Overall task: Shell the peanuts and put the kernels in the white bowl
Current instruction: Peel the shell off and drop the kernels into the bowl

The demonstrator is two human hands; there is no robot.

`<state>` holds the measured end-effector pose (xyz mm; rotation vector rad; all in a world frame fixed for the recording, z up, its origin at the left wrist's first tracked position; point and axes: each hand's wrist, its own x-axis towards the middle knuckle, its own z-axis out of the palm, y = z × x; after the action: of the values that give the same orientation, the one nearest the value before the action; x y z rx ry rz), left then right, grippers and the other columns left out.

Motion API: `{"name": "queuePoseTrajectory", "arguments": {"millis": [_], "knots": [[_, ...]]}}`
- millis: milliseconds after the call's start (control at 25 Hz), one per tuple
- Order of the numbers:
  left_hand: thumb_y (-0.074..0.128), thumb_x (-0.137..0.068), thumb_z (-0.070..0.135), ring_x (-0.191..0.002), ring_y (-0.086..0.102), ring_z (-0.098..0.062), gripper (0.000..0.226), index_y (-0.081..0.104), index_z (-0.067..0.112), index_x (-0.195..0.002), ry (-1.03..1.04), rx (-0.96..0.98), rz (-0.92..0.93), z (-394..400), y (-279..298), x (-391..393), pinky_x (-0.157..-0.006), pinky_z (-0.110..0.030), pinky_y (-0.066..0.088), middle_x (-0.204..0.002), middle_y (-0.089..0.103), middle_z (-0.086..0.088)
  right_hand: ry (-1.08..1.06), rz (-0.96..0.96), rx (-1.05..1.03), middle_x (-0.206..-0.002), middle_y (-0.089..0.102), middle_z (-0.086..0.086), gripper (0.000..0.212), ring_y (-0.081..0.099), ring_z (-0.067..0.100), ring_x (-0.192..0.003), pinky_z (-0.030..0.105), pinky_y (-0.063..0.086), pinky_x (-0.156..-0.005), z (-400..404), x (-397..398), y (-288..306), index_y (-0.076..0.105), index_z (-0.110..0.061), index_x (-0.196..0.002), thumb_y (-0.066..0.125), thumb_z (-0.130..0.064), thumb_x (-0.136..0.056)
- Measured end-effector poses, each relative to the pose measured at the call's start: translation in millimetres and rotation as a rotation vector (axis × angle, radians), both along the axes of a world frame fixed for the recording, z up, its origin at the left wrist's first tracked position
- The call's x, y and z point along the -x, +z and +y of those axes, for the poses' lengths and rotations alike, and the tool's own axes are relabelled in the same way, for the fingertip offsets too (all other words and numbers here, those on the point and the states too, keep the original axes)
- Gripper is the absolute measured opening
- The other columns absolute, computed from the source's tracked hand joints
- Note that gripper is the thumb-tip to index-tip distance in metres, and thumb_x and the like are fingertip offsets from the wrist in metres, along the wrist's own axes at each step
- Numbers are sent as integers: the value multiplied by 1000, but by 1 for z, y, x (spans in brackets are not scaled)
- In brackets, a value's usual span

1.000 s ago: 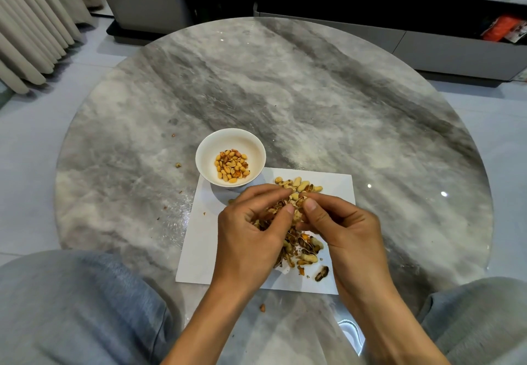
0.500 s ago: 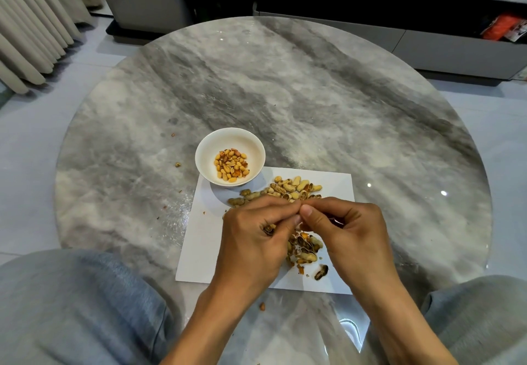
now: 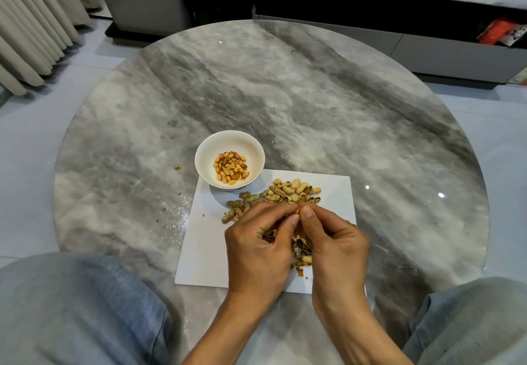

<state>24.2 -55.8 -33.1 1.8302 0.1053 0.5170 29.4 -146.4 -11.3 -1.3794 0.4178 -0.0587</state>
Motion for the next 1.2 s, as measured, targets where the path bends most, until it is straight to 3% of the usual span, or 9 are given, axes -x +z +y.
{"name": "queuePoseTrajectory", "arguments": {"millis": [120, 360, 600, 680, 800, 920, 1040, 1200], "knots": [[74, -84, 9, -89, 70, -5, 16, 79, 18, -97, 45, 44, 25, -5, 1, 2, -78, -17, 54, -92, 73, 13, -40, -35, 51, -89, 79, 4, 24, 74, 25, -92, 38, 57, -86, 5, 1, -2, 82, -24, -82, 68, -5, -89], [73, -88, 7, -103, 67, -4, 28, 76, 25, -109, -107, 188, 169, 2, 6, -4, -86, -19, 54, -101, 70, 16, 31, 15, 20, -94, 78, 6, 13, 74, 24, -96, 43, 57, -92, -4, -5, 1, 78, -11, -96, 66, -8, -91], [77, -82, 2, -82, 73, -10, 21, 78, 17, -97, -83, 337, 214, 4, 10, -6, -73, -20, 57, -88, 76, 3, 62, 139, -198, -100, 76, 17, 18, 72, 34, -100, 40, 57, -88, -9, -9, 2, 74, -1, -104, 66, -9, -90], [78, -81, 1, -80, 73, -9, 22, 78, 19, -94, -83, 325, 225, 4, 11, -7, -72, -20, 57, -85, 76, 6, 13, 186, -248, -100, 76, 17, 17, 73, 31, -95, 33, 60, -80, -8, -8, 1, 73, -1, -103, 67, -7, -89], [80, -79, 4, -75, 72, -7, 22, 77, 22, -91, -84, 233, 213, 5, 12, -8, -69, -17, 56, -81, 75, 11, -12, 152, -72, -88, 76, 11, 6, 72, 26, -75, 29, 60, -66, -11, -6, 5, 76, -9, -90, 70, -8, -89], [80, -81, 5, -78, 71, -11, 23, 79, 24, -94, -91, 118, 162, 11, 11, -9, -69, -19, 55, -85, 74, 11, 197, 95, 63, -78, 76, 2, 10, 70, 16, -67, 18, 51, -52, -15, -8, 18, 78, -17, -86, 71, -9, -88], [79, -81, 5, -84, 71, -9, 26, 79, 25, -97, -112, 44, 146, 17, 9, -10, -74, -21, 56, -92, 72, 12, 305, 140, 36, -83, 77, 6, 12, 70, 18, -71, 21, 54, -59, -20, -10, 20, 79, -14, -89, 71, -5, -87], [80, -80, 3, -84, 71, -9, 31, 78, 28, -98, -182, 71, 156, 19, 13, -11, -73, -19, 56, -93, 71, 13, 305, 242, -196, -87, 73, 20, 11, 67, 23, -73, 26, 59, -67, -24, -15, 14, 76, -1, -91, 67, -5, -87]]}}
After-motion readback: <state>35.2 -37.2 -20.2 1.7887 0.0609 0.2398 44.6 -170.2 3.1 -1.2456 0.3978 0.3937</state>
